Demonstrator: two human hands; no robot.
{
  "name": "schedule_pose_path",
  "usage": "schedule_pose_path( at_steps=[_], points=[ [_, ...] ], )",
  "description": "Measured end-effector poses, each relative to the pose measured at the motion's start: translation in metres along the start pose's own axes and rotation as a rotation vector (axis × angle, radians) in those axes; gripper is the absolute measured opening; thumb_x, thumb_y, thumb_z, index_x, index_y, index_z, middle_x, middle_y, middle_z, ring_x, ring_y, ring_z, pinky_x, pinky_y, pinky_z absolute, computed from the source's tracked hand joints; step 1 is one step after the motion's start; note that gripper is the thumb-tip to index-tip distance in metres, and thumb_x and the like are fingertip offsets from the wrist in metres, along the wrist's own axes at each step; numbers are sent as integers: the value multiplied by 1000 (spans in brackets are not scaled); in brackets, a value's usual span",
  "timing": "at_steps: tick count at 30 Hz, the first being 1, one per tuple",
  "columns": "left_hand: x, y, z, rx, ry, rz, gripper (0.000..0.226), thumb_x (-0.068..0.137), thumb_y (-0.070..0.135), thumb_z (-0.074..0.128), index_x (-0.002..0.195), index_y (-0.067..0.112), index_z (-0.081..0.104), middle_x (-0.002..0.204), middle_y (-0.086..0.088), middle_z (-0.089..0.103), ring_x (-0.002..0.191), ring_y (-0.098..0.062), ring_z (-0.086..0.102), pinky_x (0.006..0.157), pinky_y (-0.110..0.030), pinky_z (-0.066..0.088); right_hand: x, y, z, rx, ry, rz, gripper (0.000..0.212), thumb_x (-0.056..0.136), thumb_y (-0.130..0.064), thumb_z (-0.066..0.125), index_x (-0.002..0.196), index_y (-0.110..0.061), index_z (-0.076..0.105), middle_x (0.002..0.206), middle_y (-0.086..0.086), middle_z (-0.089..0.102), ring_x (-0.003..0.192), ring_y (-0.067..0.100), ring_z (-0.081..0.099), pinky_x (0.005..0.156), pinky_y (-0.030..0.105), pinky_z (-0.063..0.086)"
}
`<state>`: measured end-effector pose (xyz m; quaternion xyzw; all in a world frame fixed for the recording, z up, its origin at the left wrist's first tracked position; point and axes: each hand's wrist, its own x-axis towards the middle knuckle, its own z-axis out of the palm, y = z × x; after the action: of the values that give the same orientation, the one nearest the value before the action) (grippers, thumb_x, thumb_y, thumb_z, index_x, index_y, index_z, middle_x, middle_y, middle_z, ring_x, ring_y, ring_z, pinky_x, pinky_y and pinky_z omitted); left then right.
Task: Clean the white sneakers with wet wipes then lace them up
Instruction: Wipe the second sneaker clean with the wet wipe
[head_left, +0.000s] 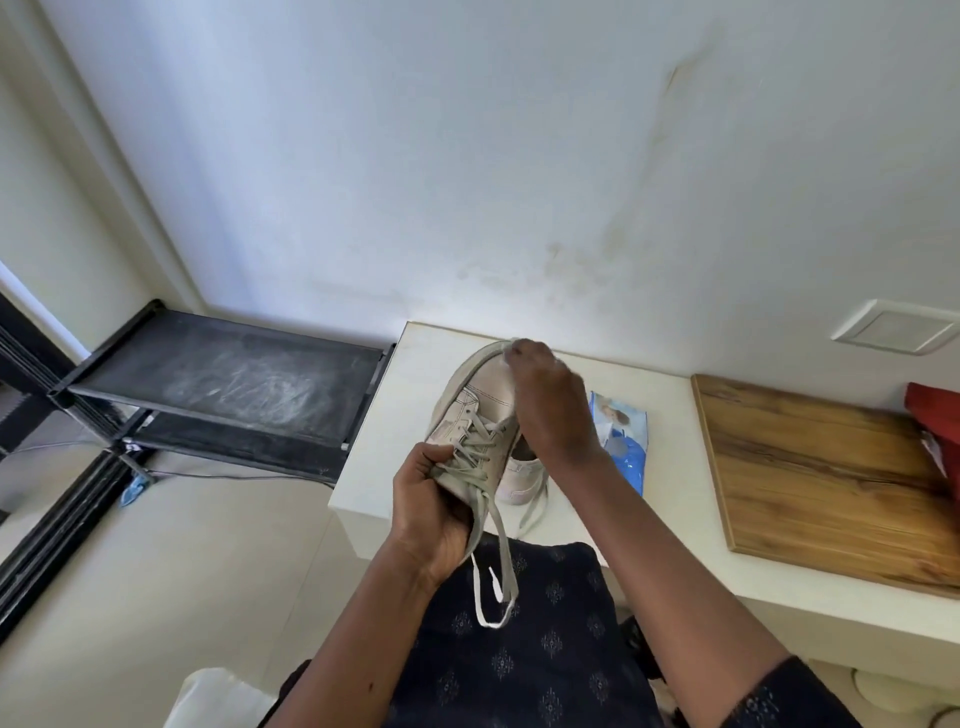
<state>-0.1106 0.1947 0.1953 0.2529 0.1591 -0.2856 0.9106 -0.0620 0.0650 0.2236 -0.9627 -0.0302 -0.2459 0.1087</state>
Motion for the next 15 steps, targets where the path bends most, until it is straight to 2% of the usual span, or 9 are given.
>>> schedule_pose_path(
  at_steps=[2,4,6,8,10,12,15],
  points=[
    [0,-1,1,29,-17,32,36,70,15,39,46,4,64,56,-8,62,46,-16,59,47,-19,48,-19,-6,5,-6,-4,-100,27,68,14,63,91,0,68,99,13,66,78,30,68,56,31,55],
    [3,-1,-2,36,-25,50,33,70,14,40,60,3,70,72,-12,67,61,-19,64,64,-23,52,-34,-13,8,20,-70,-175,22,68,12,67,86,0,68,98,11,67,72,29,69,50,32,55],
    [3,-1,-5,30,-6,54,35,70,14,42,84,-1,70,88,-14,69,77,-21,64,79,-25,45,-36,-10,8,46,-82,-231,21,71,6,60,89,-1,70,99,8,69,74,27,70,51,33,57],
    [3,-4,-6,46,12,48,43,68,15,44,97,-2,70,103,-17,67,94,-24,59,86,-26,38,-30,-1,5,1,-35,-233,28,72,0,52,92,-2,71,100,6,70,76,24,70,51,30,55],
    [4,-8,-3,85,15,43,41,67,14,44,92,0,74,108,-18,66,100,-25,55,86,-27,36,-21,4,2,-2,32,-156,35,75,1,41,93,-1,71,100,8,69,75,26,69,54,29,55],
    [2,-11,2,104,21,38,38,63,14,46,88,-1,71,102,-17,67,90,-23,59,82,-26,39,-12,2,5,47,73,-73,31,73,6,44,89,2,70,99,13,68,85,29,68,62,33,56],
    [4,-10,-3,176,110,10,31,55,13,52,84,4,56,85,-10,61,65,-14,48,52,-18,41,-9,-11,12,140,74,9,23,65,15,64,83,2,70,95,12,70,86,27,68,61,31,57]
  ],
)
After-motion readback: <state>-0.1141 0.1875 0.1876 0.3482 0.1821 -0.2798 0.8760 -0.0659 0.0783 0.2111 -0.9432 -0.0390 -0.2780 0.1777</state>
